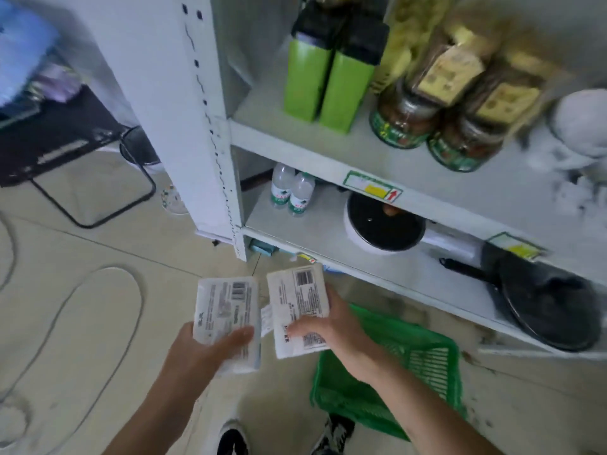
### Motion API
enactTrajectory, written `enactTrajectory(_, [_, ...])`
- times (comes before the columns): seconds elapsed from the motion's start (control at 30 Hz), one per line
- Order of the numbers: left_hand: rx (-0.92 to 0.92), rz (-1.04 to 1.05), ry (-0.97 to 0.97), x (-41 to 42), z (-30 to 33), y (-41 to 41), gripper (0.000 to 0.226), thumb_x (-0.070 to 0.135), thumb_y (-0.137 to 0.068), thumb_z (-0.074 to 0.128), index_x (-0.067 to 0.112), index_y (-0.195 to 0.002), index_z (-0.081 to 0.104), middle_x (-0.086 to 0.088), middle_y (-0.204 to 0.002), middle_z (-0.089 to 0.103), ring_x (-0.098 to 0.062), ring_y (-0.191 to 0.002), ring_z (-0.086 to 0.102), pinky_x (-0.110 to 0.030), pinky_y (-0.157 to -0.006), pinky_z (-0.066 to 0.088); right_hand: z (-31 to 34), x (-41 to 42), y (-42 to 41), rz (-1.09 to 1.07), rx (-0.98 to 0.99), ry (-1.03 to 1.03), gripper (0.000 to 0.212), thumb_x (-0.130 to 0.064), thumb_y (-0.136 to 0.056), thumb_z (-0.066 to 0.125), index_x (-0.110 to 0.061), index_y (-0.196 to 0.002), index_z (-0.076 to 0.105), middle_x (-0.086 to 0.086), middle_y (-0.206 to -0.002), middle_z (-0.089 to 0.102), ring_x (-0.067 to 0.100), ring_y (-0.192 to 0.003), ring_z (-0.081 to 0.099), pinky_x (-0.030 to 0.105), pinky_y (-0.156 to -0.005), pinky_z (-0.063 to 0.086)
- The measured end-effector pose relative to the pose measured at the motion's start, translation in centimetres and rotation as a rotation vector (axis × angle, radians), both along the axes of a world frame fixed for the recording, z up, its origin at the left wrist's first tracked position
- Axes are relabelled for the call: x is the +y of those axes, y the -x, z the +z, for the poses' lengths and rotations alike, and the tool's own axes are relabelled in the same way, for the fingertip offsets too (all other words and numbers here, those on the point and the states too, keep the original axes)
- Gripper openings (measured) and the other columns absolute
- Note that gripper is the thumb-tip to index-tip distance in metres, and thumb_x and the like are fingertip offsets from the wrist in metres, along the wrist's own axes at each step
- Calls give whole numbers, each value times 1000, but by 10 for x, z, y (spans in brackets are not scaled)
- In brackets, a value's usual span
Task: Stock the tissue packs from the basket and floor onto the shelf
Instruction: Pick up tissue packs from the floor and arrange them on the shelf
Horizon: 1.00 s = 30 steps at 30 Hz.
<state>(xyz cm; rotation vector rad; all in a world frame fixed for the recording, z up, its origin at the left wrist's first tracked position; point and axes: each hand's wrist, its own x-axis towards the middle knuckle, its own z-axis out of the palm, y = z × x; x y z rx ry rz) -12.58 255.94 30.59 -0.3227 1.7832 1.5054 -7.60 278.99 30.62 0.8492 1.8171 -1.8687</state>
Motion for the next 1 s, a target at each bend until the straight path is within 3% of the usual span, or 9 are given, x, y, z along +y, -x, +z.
enactTrajectory(0.13, [12, -70, 2, 13, 75, 5, 86, 51, -45, 94, 16, -119, 68, -6, -102, 82, -25, -93, 80, -43, -82, 60, 79, 5, -15, -92, 37, -54, 61, -1, -70, 85, -15, -122, 56, 4, -108, 79, 14, -95, 78, 32, -86, 57])
enactTrajectory(0.3, [74, -226, -11, 33, 173, 7, 65, 43, -54, 91, 18, -112, 75, -3, -102, 83, -25, -97, 79, -54, -99, 56, 170, 13, -37, -180, 76, -74, 56, -2, -71, 84, -10, -120, 58, 2, -106, 80, 14, -94, 78, 29, -81, 54])
enactTrajectory(0.4, [127, -292, -28, 43, 228, 2, 45, 36, -68, 90, 21, -109, 76, -2, -100, 83, -24, -96, 79, -52, -99, 55, 223, 23, -51, -234, 100, -108, 56, 3, -72, 84, -11, -121, 59, 2, -108, 81, 17, -97, 78, 33, -86, 56])
enactTrajectory(0.47, [167, -323, -65, 52, 262, -2, 44, 37, -71, 89, 23, -110, 75, 0, -101, 83, -22, -97, 78, -49, -98, 54, 258, 31, -62, -287, 124, -119, 56, 2, -73, 84, -15, -121, 61, 0, -110, 81, 17, -101, 76, 34, -89, 56])
enactTrajectory(0.6, [224, -366, -94, 79, 320, -5, 30, 33, -80, 86, 25, -107, 76, 2, -98, 83, -21, -95, 78, -50, -98, 56, 320, 48, -81, -402, 178, -143, 73, -18, -58, 87, -21, -126, 62, -3, -114, 80, 18, -109, 73, 31, -84, 53])
enactTrajectory(0.67, [247, -371, -101, 95, 342, -4, 41, 40, -68, 89, 26, -104, 76, 4, -95, 83, -23, -98, 77, -52, -99, 55, 346, 58, -89, -448, 204, -152, 72, -18, -58, 87, -21, -125, 63, -3, -112, 80, 18, -106, 74, 30, -82, 54])
enactTrajectory(0.77, [252, -379, -141, 119, 374, -6, 63, 53, -51, 88, 29, -108, 74, 6, -98, 82, -25, -102, 75, -55, -96, 57, 380, 75, -103, -510, 251, -160, 57, -5, -72, 87, -20, -121, 63, -2, -111, 79, 15, -103, 73, 24, -75, 52])
enactTrajectory(0.93, [306, -425, -258, 169, 420, -15, 71, 56, -48, 87, 32, -114, 72, 9, -103, 82, -19, -101, 76, -48, -91, 59, 423, 121, -121, -588, 327, -200, 65, -9, -68, 90, -22, -126, 64, -3, -111, 81, 20, -109, 74, 43, -105, 53])
enactTrajectory(1.0, [324, -429, -320, 194, 437, -18, 71, 51, -53, 88, 28, -118, 71, 4, -107, 81, -21, -102, 77, -44, -88, 60, 443, 145, -124, -589, 380, -212, 63, -8, -70, 90, -20, -127, 65, -2, -112, 81, 20, -110, 74, 43, -106, 53])
